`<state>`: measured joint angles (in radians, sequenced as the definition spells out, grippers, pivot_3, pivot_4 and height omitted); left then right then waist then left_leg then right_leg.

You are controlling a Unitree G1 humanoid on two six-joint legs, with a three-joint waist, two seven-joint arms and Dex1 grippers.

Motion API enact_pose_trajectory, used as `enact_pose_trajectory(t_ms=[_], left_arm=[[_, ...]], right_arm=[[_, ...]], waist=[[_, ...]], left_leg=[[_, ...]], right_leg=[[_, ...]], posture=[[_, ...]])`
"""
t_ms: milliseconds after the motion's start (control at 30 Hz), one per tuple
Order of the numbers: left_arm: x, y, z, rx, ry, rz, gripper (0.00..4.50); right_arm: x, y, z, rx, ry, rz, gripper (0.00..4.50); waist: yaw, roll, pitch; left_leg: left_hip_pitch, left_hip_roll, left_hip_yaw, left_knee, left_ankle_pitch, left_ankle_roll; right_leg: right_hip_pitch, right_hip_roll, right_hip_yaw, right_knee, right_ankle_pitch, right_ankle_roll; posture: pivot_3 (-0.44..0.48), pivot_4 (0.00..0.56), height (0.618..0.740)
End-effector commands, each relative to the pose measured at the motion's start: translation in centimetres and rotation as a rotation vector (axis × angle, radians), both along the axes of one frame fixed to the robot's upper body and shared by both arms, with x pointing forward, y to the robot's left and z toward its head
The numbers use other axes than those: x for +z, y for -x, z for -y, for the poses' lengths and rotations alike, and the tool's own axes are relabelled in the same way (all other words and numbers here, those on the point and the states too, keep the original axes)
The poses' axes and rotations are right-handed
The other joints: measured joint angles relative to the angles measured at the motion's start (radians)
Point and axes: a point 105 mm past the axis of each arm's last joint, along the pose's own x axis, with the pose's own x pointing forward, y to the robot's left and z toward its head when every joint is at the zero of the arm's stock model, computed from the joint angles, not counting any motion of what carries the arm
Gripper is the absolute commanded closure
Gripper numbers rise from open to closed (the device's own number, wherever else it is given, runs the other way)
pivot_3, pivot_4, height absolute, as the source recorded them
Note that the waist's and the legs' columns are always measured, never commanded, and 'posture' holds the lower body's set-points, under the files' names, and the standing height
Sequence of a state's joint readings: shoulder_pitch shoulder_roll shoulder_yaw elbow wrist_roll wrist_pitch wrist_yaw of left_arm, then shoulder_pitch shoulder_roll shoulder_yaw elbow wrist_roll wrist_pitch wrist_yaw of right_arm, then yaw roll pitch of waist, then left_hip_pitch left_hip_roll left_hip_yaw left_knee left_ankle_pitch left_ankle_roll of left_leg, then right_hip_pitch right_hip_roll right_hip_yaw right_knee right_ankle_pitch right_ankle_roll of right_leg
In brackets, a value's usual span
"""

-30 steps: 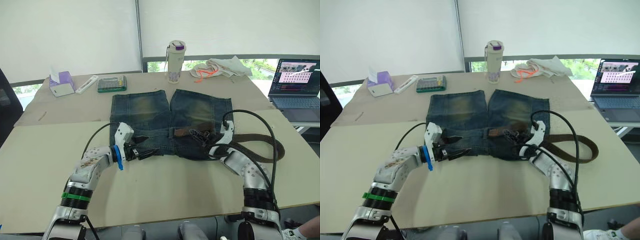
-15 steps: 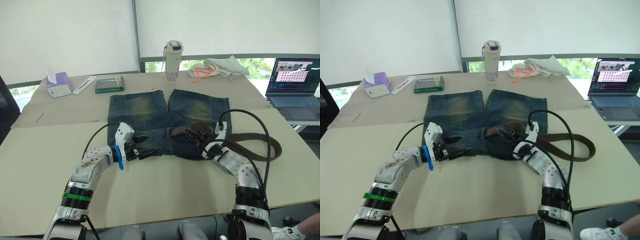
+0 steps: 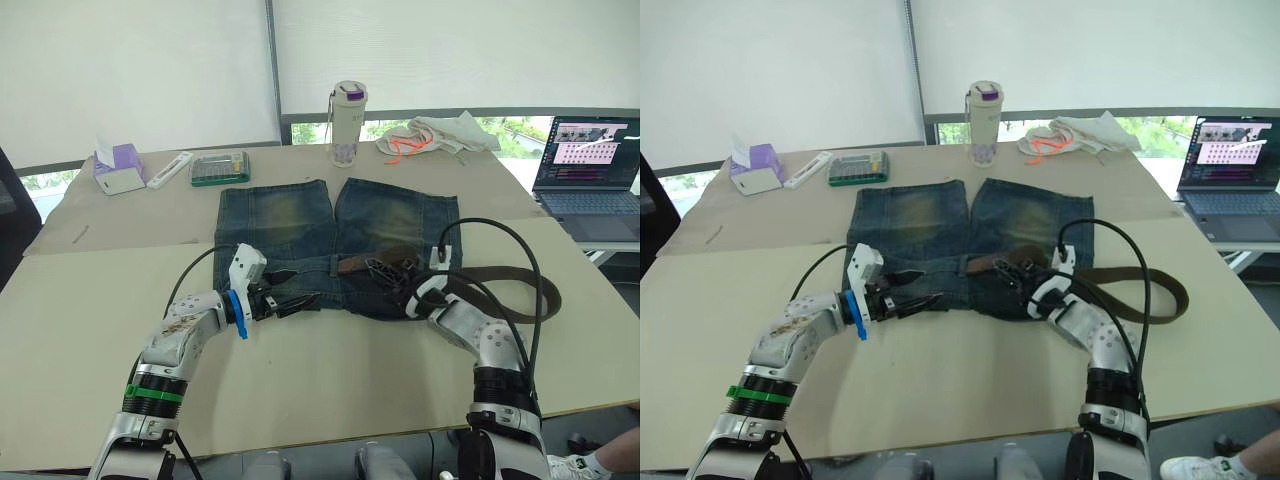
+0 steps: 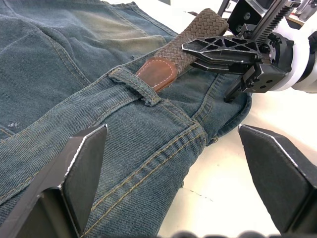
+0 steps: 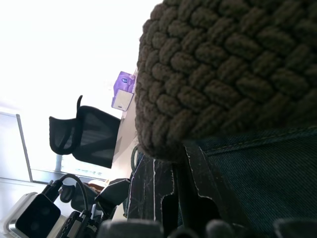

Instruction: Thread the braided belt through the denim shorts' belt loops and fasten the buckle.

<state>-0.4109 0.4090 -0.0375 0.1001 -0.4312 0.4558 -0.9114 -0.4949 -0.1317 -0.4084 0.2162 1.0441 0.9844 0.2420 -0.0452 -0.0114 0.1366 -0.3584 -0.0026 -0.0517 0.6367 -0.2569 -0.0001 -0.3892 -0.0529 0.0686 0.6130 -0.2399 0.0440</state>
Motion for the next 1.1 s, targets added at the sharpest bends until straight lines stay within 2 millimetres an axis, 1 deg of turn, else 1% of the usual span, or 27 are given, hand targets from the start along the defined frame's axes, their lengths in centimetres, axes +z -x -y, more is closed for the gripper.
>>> enact_pose_trajectory(t_ms=[33, 100, 233, 333, 467, 533, 600, 800, 900, 967, 1100], left_arm=[[0.9, -0.2, -0.1, 0.005, 0.015, 0.046, 0.03], [1.0, -0.2, 0.0, 0.004, 0.016, 0.046, 0.03], [1.0, -0.2, -0.1, 0.006, 0.017, 0.046, 0.03], [1.0, -0.3, -0.1, 0.008, 0.016, 0.047, 0.03], [1.0, -0.4, -0.2, 0.015, 0.017, 0.043, 0.03], [1.0, -0.4, -0.2, 0.020, 0.022, 0.042, 0.03], [1.0, -0.5, -0.3, 0.027, 0.029, 0.039, 0.03], [0.9, -0.8, -0.4, 0.060, 0.059, 0.027, 0.03], [1.0, -1.0, -0.4, 0.084, 0.093, 0.017, 0.03], [1.2, -1.1, -0.5, 0.103, 0.138, 0.001, 0.03], [1.9, -1.9, -1.0, 0.174, 0.264, -0.056, 0.03]], right_arm=[[1.9, -0.3, -0.1, -0.006, -0.036, 0.071, 4.50], [1.9, -0.4, -0.1, -0.009, -0.036, 0.071, 4.50], [0.8, -0.3, -0.4, 0.005, 0.018, 0.047, 4.50], [-0.3, -0.4, -1.2, 0.027, 0.125, 0.036, 4.50], [-1.2, -0.7, -2.5, 0.053, 0.281, 0.062, 4.50], [-0.5, -0.8, -3.1, 0.062, 0.264, 0.083, 4.50], [-0.1, -0.8, -3.6, 0.073, 0.284, 0.106, 4.50], [0.8, -0.5, -5.6, 0.116, 0.426, 0.183, 4.50], [1.4, -0.1, -6.6, 0.132, 0.399, 0.205, 4.50], [1.9, 0.3, -7.2, 0.145, 0.321, 0.211, 4.50], [1.5, 0.4, -7.0, 0.121, 0.193, 0.167, 4.50]], waist=[[0.000, 0.000, 0.000], [0.001, 0.000, 0.000], [0.001, 0.000, 0.000], [0.001, 0.000, 0.000], [-0.002, -0.001, 0.000], [-0.003, -0.001, -0.001], [-0.002, -0.001, -0.001], [-0.003, -0.001, -0.001], [-0.003, -0.001, -0.001], [-0.003, -0.001, -0.001], [0.000, -0.001, -0.001]], left_leg=[[0.000, 0.000, 0.000, 0.000, 0.000, 0.000], [0.000, 0.000, 0.000, 0.000, 0.000, 0.000], [0.000, 0.000, 0.000, 0.000, 0.000, 0.000], [0.000, 0.000, 0.000, 0.000, 0.000, 0.000], [0.001, 0.000, 0.001, 0.000, 0.000, 0.000], [0.002, 0.000, 0.001, 0.000, 0.000, 0.000], [0.002, 0.000, 0.000, 0.000, 0.000, 0.000], [0.001, 0.000, -0.001, -0.001, 0.000, 0.000], [0.001, 0.000, -0.002, -0.001, 0.000, 0.000], [0.001, 0.001, -0.003, -0.002, 0.000, 0.000], [0.001, 0.001, -0.005, -0.002, 0.000, 0.000]], right_leg=[[0.000, 0.000, 0.000, 0.000, 0.000, 0.000], [0.000, 0.000, 0.000, 0.000, 0.000, 0.000], [0.000, -0.001, 0.000, 0.000, 0.000, 0.000], [0.000, 0.000, 0.000, 0.000, 0.000, 0.000], [0.001, 0.000, 0.000, 0.000, 0.000, 0.000], [0.001, 0.001, 0.000, 0.000, 0.000, 0.000], [0.001, 0.001, 0.000, 0.000, 0.000, 0.000], [0.000, 0.001, 0.000, 0.000, 0.000, 0.000], [-0.001, 0.001, 0.000, 0.000, 0.000, 0.000], [-0.001, 0.001, 0.000, 0.000, 0.000, 0.000], [-0.001, 0.000, 0.000, 0.000, 0.000, 0.000]], posture=[[0.000, 0.150, 0.740], [0.000, 0.150, 0.740], [0.000, 0.150, 0.740], [0.000, 0.150, 0.740], [0.000, 0.150, 0.740], [0.000, 0.150, 0.740], [0.000, 0.150, 0.740], [0.000, 0.150, 0.740], [0.000, 0.150, 0.740], [0.000, 0.150, 0.740], [0.000, 0.150, 0.740]])
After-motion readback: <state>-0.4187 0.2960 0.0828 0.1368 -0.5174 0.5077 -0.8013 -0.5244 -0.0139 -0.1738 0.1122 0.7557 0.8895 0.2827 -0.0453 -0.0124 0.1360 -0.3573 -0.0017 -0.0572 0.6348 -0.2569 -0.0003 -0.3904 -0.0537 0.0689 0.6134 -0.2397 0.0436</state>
